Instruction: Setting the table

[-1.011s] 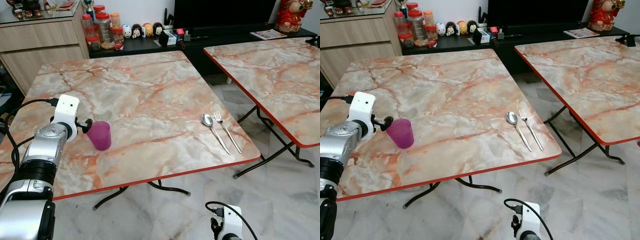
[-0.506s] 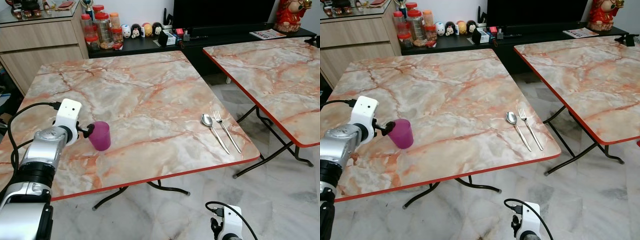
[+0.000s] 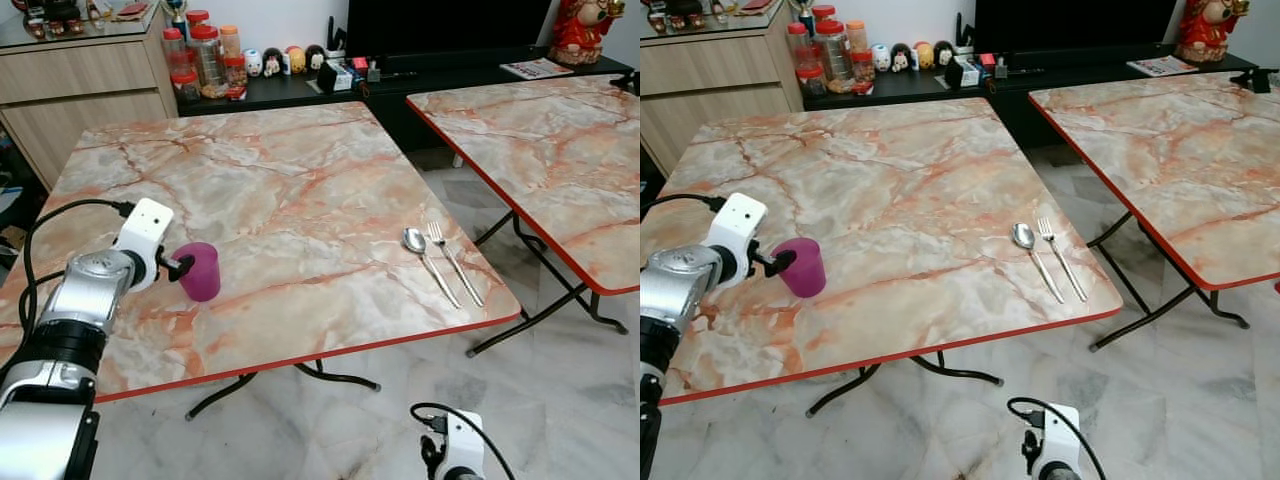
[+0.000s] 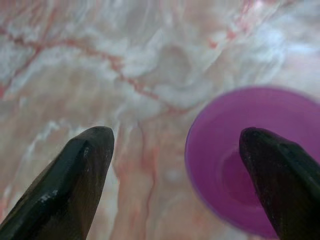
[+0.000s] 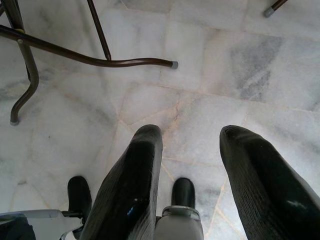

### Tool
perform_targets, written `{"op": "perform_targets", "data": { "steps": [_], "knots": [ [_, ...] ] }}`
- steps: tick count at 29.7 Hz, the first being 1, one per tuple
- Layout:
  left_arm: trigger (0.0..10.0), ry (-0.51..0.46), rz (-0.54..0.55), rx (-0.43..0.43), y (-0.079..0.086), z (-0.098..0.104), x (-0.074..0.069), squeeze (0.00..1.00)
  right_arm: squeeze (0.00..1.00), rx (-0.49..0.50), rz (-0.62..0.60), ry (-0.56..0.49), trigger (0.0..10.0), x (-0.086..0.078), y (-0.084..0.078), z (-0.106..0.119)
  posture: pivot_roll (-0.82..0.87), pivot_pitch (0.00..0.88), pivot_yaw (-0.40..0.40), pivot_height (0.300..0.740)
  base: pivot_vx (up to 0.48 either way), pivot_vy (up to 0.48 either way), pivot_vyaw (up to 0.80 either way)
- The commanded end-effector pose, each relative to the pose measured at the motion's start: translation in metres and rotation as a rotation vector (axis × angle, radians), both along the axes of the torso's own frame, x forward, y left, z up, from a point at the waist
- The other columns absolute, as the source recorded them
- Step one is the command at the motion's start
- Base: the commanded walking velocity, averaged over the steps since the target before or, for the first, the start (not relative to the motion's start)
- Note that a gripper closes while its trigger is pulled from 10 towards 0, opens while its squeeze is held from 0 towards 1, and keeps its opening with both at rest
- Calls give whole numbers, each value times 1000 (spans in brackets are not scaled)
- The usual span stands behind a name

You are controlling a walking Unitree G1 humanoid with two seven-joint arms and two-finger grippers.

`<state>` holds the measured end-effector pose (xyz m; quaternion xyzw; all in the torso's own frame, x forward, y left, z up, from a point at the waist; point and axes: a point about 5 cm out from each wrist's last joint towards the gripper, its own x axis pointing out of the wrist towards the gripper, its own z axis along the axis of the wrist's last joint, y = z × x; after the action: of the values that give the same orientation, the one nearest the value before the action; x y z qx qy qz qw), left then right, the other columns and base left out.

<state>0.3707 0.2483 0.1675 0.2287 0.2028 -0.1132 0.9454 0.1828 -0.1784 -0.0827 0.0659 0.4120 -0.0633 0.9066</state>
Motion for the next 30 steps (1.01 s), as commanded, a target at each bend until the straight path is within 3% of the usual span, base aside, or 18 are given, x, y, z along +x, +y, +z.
{"op": "perform_targets", "data": {
  "steps": [1,13,27,28,30],
  "knots": [
    [10000,7,-27,20,-4,1,4,0,0,1,-6,-3,10000,2,0,1,33,0,10,740,0,0,0],
    [10000,74,-112,73,-9,-12,0,0,0,4,-6,-4,10000,2,-1,1,37,0,4,740,0,0,0],
    [10000,115,-136,117,-10,-21,-1,0,0,8,-2,-3,10000,2,0,1,32,0,7,740,0,0,0],
    [3098,112,-137,122,-10,-21,-1,0,0,7,-2,-3,10000,2,0,1,32,0,6,740,0,0,0],
    [3098,109,-137,125,-10,-21,-1,0,0,7,-1,-3,10000,1,0,1,32,0,6,740,0,0,0]
  ]
}}
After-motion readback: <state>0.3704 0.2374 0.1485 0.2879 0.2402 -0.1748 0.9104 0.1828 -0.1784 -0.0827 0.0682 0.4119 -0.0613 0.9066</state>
